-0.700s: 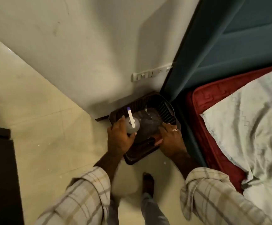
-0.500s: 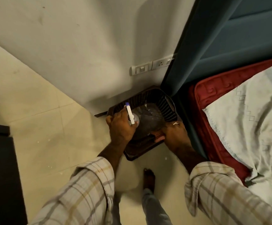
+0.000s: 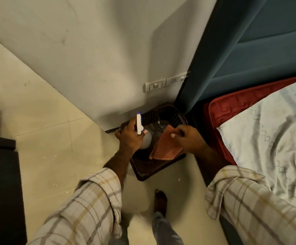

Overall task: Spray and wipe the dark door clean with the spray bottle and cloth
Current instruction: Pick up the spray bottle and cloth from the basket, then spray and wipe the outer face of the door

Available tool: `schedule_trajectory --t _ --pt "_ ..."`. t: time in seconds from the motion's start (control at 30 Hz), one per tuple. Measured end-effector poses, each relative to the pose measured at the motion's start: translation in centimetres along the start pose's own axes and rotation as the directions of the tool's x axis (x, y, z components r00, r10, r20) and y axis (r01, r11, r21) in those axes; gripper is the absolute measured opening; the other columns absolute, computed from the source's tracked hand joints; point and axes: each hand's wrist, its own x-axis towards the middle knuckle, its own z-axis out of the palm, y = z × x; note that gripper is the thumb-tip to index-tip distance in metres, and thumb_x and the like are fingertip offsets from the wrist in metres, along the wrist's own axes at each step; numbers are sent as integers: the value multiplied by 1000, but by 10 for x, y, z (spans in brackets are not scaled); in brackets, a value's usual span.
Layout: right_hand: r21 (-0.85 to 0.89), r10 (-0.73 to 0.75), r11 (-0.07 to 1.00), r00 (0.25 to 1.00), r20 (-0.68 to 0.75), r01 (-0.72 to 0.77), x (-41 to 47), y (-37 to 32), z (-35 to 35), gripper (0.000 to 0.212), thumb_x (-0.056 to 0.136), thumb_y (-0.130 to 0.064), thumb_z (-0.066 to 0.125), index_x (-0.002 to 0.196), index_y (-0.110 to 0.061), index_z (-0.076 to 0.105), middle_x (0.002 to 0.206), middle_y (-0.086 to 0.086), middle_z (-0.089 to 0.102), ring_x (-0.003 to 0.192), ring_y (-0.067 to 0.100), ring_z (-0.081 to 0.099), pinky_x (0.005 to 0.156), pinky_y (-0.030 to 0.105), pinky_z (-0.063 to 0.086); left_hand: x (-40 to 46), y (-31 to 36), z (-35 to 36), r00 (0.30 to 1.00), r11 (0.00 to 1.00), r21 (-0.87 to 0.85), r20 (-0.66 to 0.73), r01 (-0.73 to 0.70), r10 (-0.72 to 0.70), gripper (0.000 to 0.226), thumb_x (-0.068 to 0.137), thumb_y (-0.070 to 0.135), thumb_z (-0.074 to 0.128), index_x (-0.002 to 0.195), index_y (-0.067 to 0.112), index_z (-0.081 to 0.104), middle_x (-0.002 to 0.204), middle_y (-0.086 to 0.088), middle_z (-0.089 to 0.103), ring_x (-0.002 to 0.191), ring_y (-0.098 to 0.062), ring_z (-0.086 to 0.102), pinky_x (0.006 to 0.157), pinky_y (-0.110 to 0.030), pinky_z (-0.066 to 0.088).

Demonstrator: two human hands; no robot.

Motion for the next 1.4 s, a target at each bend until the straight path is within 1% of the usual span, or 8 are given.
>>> schedule_trajectory --t 0.17,0.33,0.47,0.73,0.8,0.93,1.17,1.4 --pt "631 211 755 977 26 -180 6 -60 -19 22 110 -25 56 122 -11 69 117 9 73 110 30 70 90 42 58 -5 29 -63 996 869 -486 47 90 -77 68 90 35 84 149 23 52 131 -4 66 121 -28 64 106 -55 56" --pt "895 178 418 980 85 -154 3 -149 -29 34 98 -25 73 127 -8 69 117 12 75 111 34 71 87 48 61 -30 42 -165 979 810 -583 -119 64 -163 61 100 53 65 152 29 43 138 -3 58 125 -26 60 108 -54 55" --pt "882 21 445 986 167 -158 -2 -243 -11 67 77 -17 89 135 0 61 129 20 73 115 40 72 93 56 61 -66 5 -262 910 802 -576 -400 -159 -106 39 100 52 66 120 20 54 100 1 61 91 -13 63 88 -34 58" --pt "822 -413 567 844 343 -56 -29 -507 106 23 87 -17 81 103 -3 71 111 23 74 105 45 73 94 61 60 -142 -134 -464 518 951 -275 -839 -139 -167 36 102 52 63 98 16 62 88 1 58 82 -16 57 81 -30 51" --pt "816 -478 577 800 364 -27 -37 -578 150 35 87 -21 85 110 0 71 119 28 73 112 50 71 102 68 54 -163 -175 -516 451 950 -288 -869 -124 -205 36 101 59 62 100 23 62 89 3 60 85 -14 62 83 -30 55" --pt "820 -571 572 709 414 -19 -67 -710 232 29 96 -13 74 118 4 68 114 24 74 106 40 74 89 50 64 -204 -235 -623 401 814 -550 -799 -185 -448 41 94 68 65 102 28 61 96 -7 71 89 -25 76 74 -48 67" --pt "872 -713 489 562 419 -30 -127 -934 321 36 92 -5 77 125 -2 65 111 19 77 97 37 78 70 44 65 -269 -260 -822 212 776 -627 -769 -67 -603 20 87 15 86 98 21 70 84 -9 74 62 -18 72 55 -29 61" --pt "959 -874 275 397 279 -70 -177 -1139 322 39 89 -1 80 125 -2 67 103 12 78 88 28 79 67 39 66 -292 -220 -992 -17 839 -514 -851 -180 -526 19 96 12 74 109 22 65 95 -7 75 79 -18 77 62 -30 64"
